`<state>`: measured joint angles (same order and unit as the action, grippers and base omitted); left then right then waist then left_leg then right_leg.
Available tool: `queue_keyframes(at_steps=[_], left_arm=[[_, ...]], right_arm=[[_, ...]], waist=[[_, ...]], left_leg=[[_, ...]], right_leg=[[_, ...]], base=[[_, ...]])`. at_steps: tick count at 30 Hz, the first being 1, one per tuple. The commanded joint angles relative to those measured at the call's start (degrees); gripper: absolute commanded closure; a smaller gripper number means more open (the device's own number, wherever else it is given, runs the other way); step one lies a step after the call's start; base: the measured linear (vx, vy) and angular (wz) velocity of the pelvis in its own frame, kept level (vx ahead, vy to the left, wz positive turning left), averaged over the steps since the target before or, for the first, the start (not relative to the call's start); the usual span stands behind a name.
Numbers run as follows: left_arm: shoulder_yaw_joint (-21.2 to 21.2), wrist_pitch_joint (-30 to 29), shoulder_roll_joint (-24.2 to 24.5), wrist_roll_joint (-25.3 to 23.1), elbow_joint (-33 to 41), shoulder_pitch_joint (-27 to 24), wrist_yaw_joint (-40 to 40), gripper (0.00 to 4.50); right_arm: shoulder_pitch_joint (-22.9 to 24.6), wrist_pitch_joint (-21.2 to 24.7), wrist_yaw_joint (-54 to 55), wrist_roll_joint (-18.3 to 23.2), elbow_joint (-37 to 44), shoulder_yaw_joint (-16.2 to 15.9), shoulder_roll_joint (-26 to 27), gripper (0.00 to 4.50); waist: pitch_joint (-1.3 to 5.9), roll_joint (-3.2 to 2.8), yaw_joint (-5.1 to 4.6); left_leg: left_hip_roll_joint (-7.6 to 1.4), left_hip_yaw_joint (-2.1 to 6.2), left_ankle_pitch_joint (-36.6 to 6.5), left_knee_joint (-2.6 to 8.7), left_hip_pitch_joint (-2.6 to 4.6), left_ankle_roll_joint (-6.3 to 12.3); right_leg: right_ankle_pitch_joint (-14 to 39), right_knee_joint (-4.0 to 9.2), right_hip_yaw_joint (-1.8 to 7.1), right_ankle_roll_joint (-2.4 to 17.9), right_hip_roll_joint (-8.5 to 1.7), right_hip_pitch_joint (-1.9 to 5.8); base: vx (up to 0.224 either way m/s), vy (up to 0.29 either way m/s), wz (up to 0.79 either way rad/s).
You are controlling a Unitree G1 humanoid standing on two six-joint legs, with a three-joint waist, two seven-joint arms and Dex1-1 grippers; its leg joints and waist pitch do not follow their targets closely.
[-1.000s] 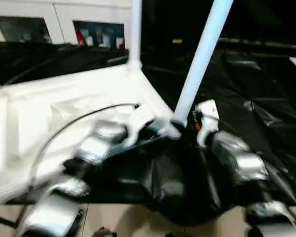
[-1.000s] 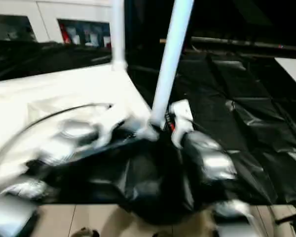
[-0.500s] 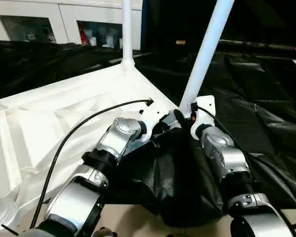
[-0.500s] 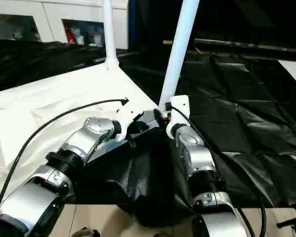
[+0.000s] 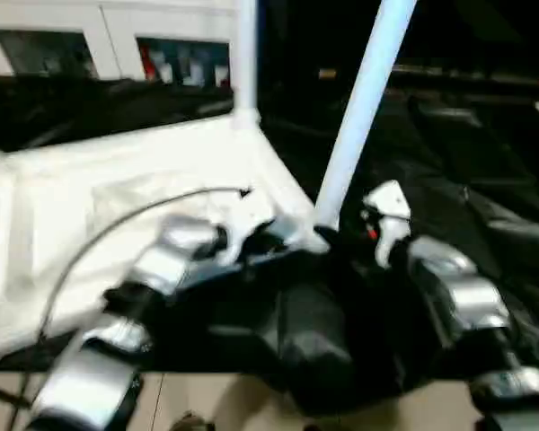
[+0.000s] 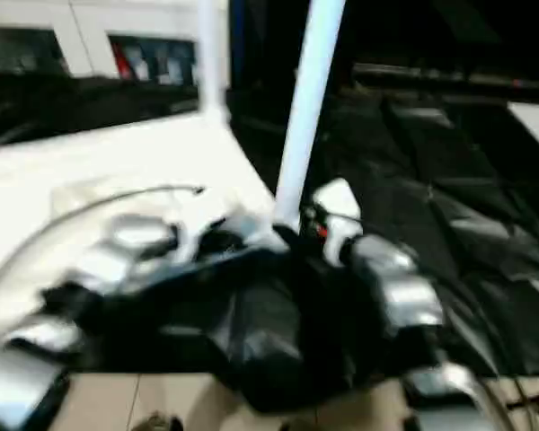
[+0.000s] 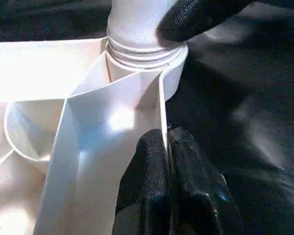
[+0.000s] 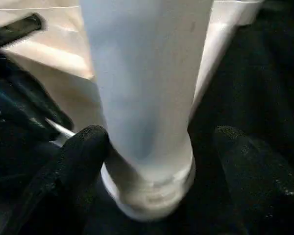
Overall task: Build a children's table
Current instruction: Rotate leg to tighten
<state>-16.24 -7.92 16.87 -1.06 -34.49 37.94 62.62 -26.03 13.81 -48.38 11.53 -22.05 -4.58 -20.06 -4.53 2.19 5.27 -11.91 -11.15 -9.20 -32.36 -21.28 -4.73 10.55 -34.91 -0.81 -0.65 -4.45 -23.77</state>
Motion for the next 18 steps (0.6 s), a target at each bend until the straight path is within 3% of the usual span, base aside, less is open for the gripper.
queue_keyframes(at_steps=[1, 4, 11, 18], left_arm=[[-1.2, 0.1, 0.1, 2.3, 1.4, -2.2, 3.5, 4.5], [-1.0, -0.2, 0.8, 2.5, 2.5, -2.9, 4.3, 4.5], [-0.5, -1.8, 2.7, 3.1, 5.8, -4.7, 6.3, 4.5], [-0.8, -3.2, 2.8, 3.4, 7.4, -5.3, 6.6, 4.5]], right_arm=[[1.2, 1.6, -3.6, 1.4, 3.1, -0.4, -1.7, 0.76], [1.6, 2.0, -4.7, 1.9, 3.9, -0.6, -2.4, 0.76], [2.3, 2.9, -7.1, 2.6, 5.2, -0.8, -3.3, 1.45], [2.4, 3.0, -8.0, 2.8, 5.4, -1.2, -3.2, 2.08]], waist=[[3.6, 0.19, 0.06], [3.63, 0.21, 0.1], [3.53, 0.24, -0.03], [3.66, 0.34, 0.02]], left_leg=[[-1.0, 0.25, -12.4, 3.27, 0.69, 3.58], [-1.01, 0.24, -12.6, 3.3, 0.69, 3.21], [-0.95, 0.21, -12.7, 3.35, 0.64, 2.69], [-0.91, 0.11, -11.1, 3.12, 0.59, 3.31]], right_leg=[[7.1, 3.84, 1.22, 13.6, -2.36, 2.73], [8.0, 3.93, 1.29, 13.4, -2.55, 2.73], [9.7, 4.03, 1.29, 12.6, -2.46, 2.54], [7.1, 3.73, 1.3, 13.2, -2.44, 2.61]], base=[[0.0, 0.0, 0.0], [0.0, 0.0, 0.0], [0.0, 0.0, 0.0], [0.0, 0.0, 0.0]])
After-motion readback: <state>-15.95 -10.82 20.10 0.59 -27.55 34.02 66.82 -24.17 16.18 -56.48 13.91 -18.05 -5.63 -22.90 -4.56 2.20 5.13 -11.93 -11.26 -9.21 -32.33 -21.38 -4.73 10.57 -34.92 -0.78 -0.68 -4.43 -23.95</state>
